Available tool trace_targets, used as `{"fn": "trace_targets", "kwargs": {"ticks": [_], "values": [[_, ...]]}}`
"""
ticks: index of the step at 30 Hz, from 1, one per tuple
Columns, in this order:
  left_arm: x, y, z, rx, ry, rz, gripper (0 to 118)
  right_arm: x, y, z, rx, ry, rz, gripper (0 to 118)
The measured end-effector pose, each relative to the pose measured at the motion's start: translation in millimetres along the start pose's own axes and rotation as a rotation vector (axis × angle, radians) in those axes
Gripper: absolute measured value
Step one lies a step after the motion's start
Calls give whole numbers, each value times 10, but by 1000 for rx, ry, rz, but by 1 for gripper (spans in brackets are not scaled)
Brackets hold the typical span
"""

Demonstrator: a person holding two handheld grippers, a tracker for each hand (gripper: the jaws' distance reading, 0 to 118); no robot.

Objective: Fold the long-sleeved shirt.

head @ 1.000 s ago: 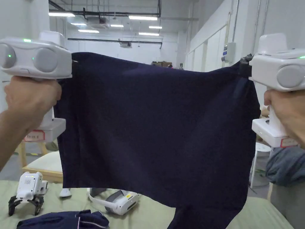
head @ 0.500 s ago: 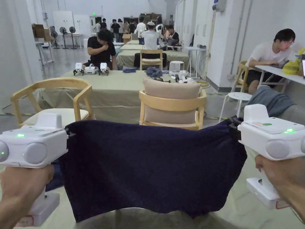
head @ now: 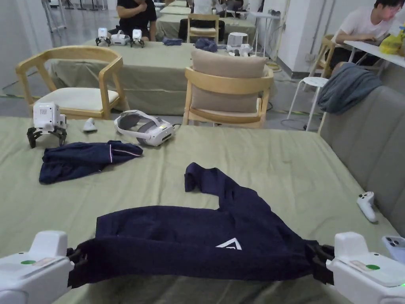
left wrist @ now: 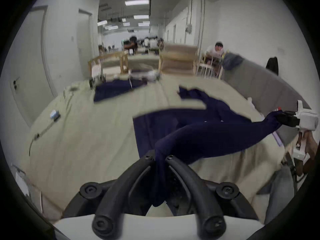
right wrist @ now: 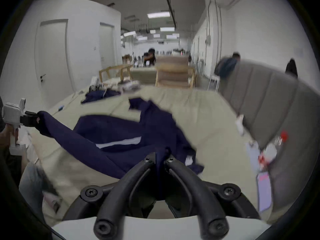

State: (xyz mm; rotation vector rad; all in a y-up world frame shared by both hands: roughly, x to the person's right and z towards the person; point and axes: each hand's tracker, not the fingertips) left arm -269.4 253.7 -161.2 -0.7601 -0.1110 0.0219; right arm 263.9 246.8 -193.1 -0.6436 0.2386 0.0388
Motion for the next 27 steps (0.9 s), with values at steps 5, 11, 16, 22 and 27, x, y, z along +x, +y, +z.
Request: {"fn": "trace_targets", "kwargs": {"ticks": [5,11,16,22,27], "values": [[18,-663,-111,-174,6,-66,12,-124,-724,-107,-239,-13,32,5],[-18,-938,-199,-283,7,-104,12,-51,-1041,-153,-378,34,-108,5],[-48,-1012,-259,-310,5,-82,17,-159,-1143,-181,-393,12,-50,12],[-43,-945,-78,-216,44,-56,104,-153,-1039,-70,-385,-116,-23,118],[60,-475,176,-11,92,27,109,-111,-378,230,-69,-144,-124,117]]}}
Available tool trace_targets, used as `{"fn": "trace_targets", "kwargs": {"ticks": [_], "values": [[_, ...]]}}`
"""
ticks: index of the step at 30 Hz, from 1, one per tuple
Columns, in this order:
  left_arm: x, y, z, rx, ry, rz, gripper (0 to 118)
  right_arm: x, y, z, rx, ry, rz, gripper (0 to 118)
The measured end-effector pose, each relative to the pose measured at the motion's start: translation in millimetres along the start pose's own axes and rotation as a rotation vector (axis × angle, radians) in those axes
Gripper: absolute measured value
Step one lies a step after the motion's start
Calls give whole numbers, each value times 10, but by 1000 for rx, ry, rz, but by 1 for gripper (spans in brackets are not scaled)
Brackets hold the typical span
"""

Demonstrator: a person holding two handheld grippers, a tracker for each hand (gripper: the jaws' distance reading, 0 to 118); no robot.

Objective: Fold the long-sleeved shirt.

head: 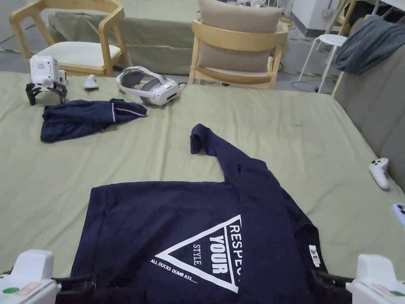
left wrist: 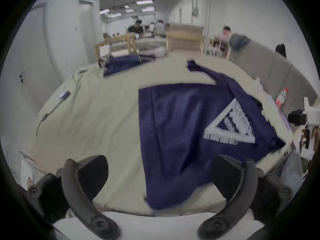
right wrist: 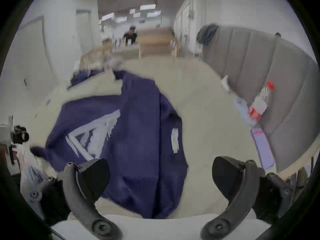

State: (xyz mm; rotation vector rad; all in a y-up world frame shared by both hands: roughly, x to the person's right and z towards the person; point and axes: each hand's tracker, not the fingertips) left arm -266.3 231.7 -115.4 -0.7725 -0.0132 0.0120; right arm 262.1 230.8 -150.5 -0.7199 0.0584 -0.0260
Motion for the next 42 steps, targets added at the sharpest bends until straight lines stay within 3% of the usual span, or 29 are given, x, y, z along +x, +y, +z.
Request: {"fn": "trace_targets", "kwargs": {"ticks": [3,4,5,6,7,8,9,12,15,16,17,18,19,20,22,23,26,30,32,33,34,35,36,37,39,42], "values": [[140,379,-31,71,-12,47,108,-183,322,-78,117,13,45,116],[191,480,-82,95,-45,58,100,-256,415,-144,147,26,64,111],[232,594,-147,124,-68,62,76,-323,487,-241,152,43,88,89],[309,669,-275,121,-56,55,42,-389,554,-348,157,50,94,53],[397,747,-418,123,-52,44,9,-459,597,-471,165,47,94,10],[455,805,-555,126,-32,33,6,-534,647,-616,163,38,107,0],[469,858,-666,137,-31,34,6,-595,714,-740,159,22,125,0],[522,996,-971,94,-87,93,4,-718,929,-1179,114,121,97,0],[533,1136,-1255,103,-63,55,4,-923,1371,-1769,103,122,136,4],[525,1167,-1339,99,-69,57,4,-976,1530,-1987,89,173,118,19],[513,1197,-1436,87,-82,63,4,-1051,1735,-2237,76,184,115,60],[514,1235,-1538,77,-87,69,4,-1147,1946,-2504,61,193,125,93],[503,1261,-1620,73,-79,70,4,-1234,2131,-2756,38,205,131,116],[489,1293,-1716,70,-85,70,4,-1365,2318,-3054,19,206,156,118],[464,1350,-1896,55,-94,79,4,-1583,2709,-3557,20,238,174,118],[450,1378,-1992,52,-96,82,4,-1688,2875,-3790,10,202,177,118],[427,1466,-2274,32,-88,93,4,-1979,3261,-4474,-34,196,126,118],[393,1531,-2490,36,-93,100,4,-2270,3476,-5121,-99,220,153,118],[377,1544,-2547,39,-95,111,4,-2329,3458,-5389,-209,216,127,114],[379,1544,-2560,39,-105,111,4,-2339,3443,-5476,-280,198,141,103],[381,1545,-2574,37,-102,115,4,-2330,3404,-5515,-308,167,162,75],[376,1543,-2582,36,-103,113,4,-2309,3369,-5519,-319,132,178,23],[368,1538,-2583,36,-116,101,4,-2287,3294,-5437,-318,98,187,8],[359,1533,-2582,37,-108,90,4,-2203,3306,-5311,-242,109,130,8],[356,1535,-2536,35,-99,77,4,-2077,3332,-5089,-202,225,70,8],[381,1526,-2356,49,-108,85,4,-1876,3378,-4436,-38,202,112,8]]}}
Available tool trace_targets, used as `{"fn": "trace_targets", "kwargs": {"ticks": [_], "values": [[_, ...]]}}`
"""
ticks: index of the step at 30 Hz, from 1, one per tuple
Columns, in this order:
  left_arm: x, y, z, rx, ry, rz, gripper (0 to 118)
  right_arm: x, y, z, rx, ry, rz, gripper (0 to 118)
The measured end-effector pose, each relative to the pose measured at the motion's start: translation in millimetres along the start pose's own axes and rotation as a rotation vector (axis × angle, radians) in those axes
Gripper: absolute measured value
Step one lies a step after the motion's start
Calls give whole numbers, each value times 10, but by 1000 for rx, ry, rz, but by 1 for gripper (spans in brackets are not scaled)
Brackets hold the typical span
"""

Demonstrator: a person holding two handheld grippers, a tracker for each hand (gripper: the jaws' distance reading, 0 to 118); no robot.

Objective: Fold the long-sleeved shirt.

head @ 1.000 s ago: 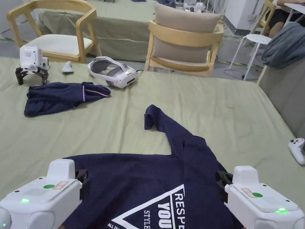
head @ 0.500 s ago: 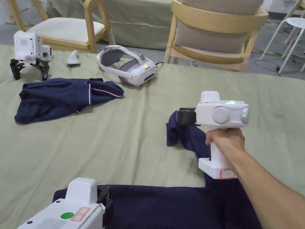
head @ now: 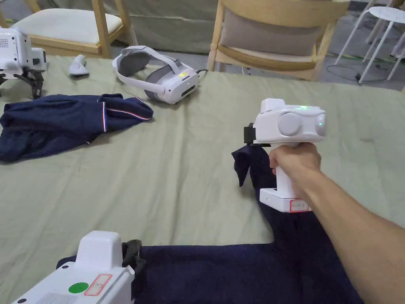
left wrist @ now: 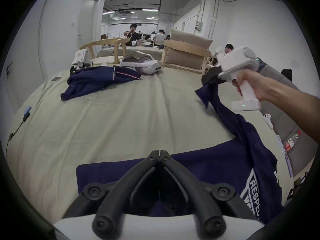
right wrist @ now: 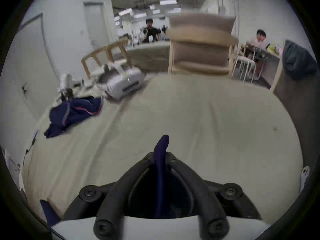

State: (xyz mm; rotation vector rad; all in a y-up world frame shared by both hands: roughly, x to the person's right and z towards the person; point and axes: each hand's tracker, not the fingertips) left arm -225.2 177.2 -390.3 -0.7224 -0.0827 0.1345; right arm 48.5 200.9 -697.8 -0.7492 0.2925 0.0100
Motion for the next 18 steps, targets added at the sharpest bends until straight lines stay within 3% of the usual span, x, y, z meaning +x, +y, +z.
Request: {"fn": "trace_targets", "kwargs": {"ticks": [7,9,11,14,18], "values": [[231,-63,665,47,-21,-11,4,223,-506,1872,250,8,-67,8],[297,-114,884,61,-10,-6,4,270,-842,2357,315,-10,-124,8],[356,-175,1077,66,-19,-5,4,288,-1232,2708,311,-12,-96,8],[458,-310,1352,75,-31,-25,4,239,-1922,3209,316,-31,-115,8],[527,-527,1626,73,-31,-34,4,224,-2849,3528,241,-45,-287,8]]}}
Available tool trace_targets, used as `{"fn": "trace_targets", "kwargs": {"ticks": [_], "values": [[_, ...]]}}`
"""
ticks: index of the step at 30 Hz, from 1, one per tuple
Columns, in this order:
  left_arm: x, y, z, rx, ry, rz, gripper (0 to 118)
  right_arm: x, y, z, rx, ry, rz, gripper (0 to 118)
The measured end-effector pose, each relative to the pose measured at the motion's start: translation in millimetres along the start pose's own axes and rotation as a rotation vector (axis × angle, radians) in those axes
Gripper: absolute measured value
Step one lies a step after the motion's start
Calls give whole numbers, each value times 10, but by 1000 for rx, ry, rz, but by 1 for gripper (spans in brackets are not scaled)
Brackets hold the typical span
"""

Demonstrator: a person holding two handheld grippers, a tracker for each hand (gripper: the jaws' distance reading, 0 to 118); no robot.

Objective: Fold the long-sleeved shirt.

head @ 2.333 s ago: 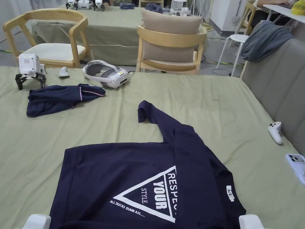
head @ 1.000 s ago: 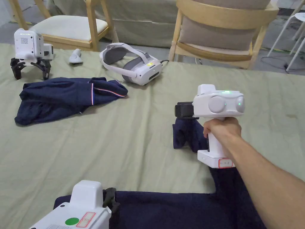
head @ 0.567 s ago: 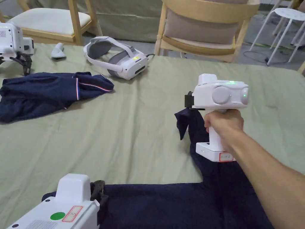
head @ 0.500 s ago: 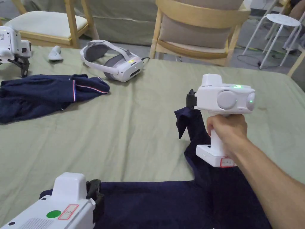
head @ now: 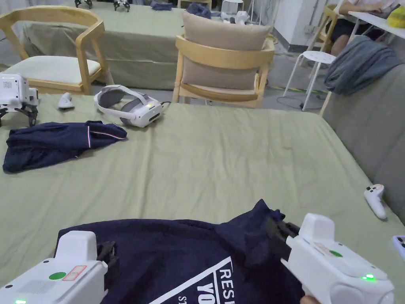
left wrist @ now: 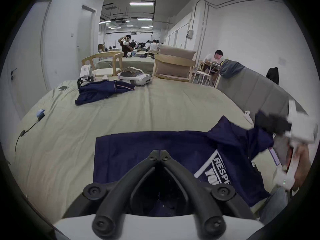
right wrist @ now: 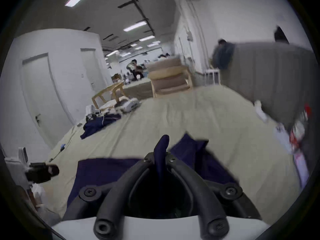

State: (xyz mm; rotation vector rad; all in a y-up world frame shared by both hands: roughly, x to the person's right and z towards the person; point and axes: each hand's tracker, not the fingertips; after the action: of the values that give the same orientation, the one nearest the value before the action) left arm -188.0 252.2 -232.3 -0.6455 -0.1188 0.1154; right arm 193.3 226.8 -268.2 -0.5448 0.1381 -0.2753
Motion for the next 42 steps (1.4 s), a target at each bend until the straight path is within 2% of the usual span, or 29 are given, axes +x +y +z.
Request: {"fn": "trace_targets", "kwargs": {"ticks": [2,3,5,7,8,10,11,12,14,18,19,20,22,25,27,28,29,30,31,32,33,34,37,40,42], "values": [[20,-101,67,-9,-1,7,4,109,-361,57,-75,1,-67,8],[36,-157,98,-14,-4,12,4,124,-554,90,-93,-40,-109,8],[70,-256,116,-33,-4,8,4,186,-853,36,-148,-19,-126,8],[91,-343,123,-46,-1,4,4,209,-1056,-31,-196,-71,-151,14],[97,-388,121,-52,-1,1,4,219,-1108,-43,-213,-66,-153,38],[106,-452,96,-72,3,-1,4,184,-1162,-39,-263,-98,-92,93],[100,-480,89,-79,4,-3,4,161,-1157,-10,-275,-103,-52,115],[91,-504,90,-80,9,-1,4,164,-1119,77,-245,-105,-13,118],[67,-526,88,-81,14,5,4,95,-981,251,-129,-106,87,118],[77,-478,105,-59,19,14,4,-27,-631,511,-40,-120,255,118],[86,-455,113,-45,24,11,4,-62,-567,551,-15,-145,286,114],[93,-427,119,-34,21,4,4,-59,-519,593,-6,-145,303,84],[122,-386,117,-6,29,-7,4,-61,-472,624,41,-113,310,0],[135,-338,48,20,31,-20,4,-35,-425,471,39,-160,321,0],[120,-307,-23,27,33,-26,4,56,-286,274,-6,-105,294,0],[104,-288,-62,27,32,-24,4,95,-224,146,4,-116,302,0],[90,-270,-111,21,30,-17,4,141,-120,11,2,-115,311,6],[70,-257,-159,19,29,-16,4,188,28,-157,-21,-117,311,29],[54,-246,-203,16,30,-16,4,253,149,-332,-53,-97,286,84],[33,-233,-254,12,34,-14,4,346,268,-568,-97,-71,259,118],[4,-223,-311,7,35,-9,4,439,375,-777,-90,-37,276,115],[-20,-215,-354,1,32,-4,4,539,474,-1001,-101,-70,267,116],[-66,-206,-492,-12,36,5,4,688,657,-1673,-255,-79,312,117],[-110,-215,-593,-30,42,13,4,774,726,-2129,-386,-24,218,113],[-144,-233,-640,-42,45,17,4,866,696,-2356,-450,-14,186,105]]}}
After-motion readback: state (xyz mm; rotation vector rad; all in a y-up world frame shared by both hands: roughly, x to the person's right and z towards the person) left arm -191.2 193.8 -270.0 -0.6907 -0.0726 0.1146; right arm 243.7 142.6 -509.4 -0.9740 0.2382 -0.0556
